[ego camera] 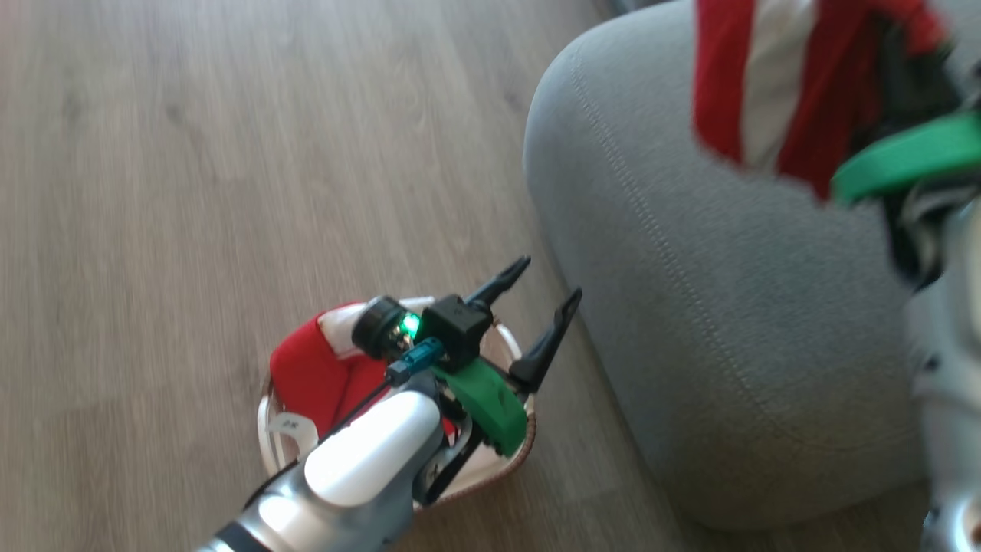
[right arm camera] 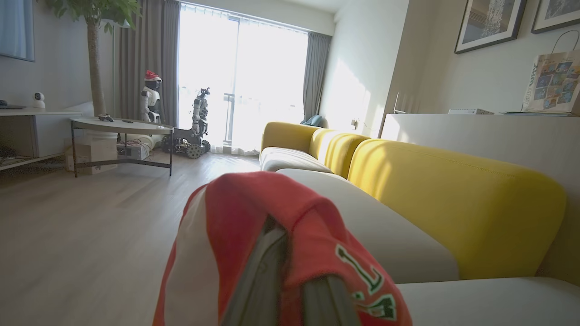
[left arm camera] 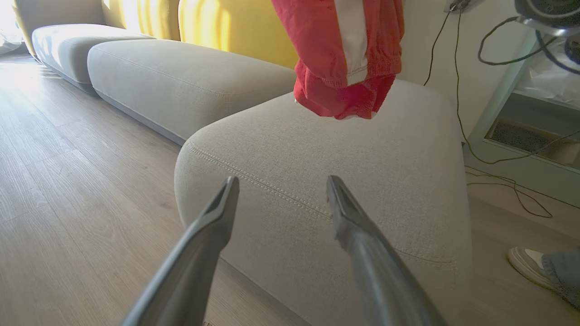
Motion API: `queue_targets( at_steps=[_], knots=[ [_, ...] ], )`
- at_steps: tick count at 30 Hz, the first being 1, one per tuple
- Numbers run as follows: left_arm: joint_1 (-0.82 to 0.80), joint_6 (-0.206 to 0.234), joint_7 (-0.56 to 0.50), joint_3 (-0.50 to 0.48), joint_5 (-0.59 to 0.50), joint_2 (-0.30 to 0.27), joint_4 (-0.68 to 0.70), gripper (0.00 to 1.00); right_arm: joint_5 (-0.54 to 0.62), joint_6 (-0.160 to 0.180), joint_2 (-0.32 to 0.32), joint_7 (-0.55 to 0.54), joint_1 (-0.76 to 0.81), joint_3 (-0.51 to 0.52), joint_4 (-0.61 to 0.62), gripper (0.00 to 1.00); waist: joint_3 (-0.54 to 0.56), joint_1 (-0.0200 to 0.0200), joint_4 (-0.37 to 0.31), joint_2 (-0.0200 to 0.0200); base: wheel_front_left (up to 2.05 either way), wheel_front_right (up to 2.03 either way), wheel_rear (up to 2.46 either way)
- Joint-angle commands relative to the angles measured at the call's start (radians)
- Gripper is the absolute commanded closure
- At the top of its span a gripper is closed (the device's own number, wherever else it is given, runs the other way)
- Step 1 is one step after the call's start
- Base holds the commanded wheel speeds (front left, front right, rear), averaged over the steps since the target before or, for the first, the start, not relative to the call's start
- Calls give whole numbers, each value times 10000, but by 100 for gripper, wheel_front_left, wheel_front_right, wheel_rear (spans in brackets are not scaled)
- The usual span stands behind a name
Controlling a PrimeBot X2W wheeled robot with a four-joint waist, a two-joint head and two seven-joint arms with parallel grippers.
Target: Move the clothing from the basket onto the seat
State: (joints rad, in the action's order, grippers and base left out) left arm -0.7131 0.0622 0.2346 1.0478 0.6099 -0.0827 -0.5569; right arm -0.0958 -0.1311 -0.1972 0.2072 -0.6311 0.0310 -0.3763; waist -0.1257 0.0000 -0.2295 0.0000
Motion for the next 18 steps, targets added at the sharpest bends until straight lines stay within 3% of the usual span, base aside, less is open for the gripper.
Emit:
queue_targets(
  at_steps=[1,9,18],
  knots=[
    [-558,139,39,-341,-142,-220,362,0,-67,4,-243,123,-978,53,77,100,-709,0,420,0,0,0,0],
    [-1331,340,-2,-322,-583,-411,820,0,241,4,-1390,165,-3411,909,-1541,100,-2083,0,1072,0,0,0,0],
    [-2108,464,-96,-224,-1008,-479,1419,0,750,4,-2378,206,-4699,1658,-3418,100,-3335,0,1839,0,0,0,0]
  ],
)
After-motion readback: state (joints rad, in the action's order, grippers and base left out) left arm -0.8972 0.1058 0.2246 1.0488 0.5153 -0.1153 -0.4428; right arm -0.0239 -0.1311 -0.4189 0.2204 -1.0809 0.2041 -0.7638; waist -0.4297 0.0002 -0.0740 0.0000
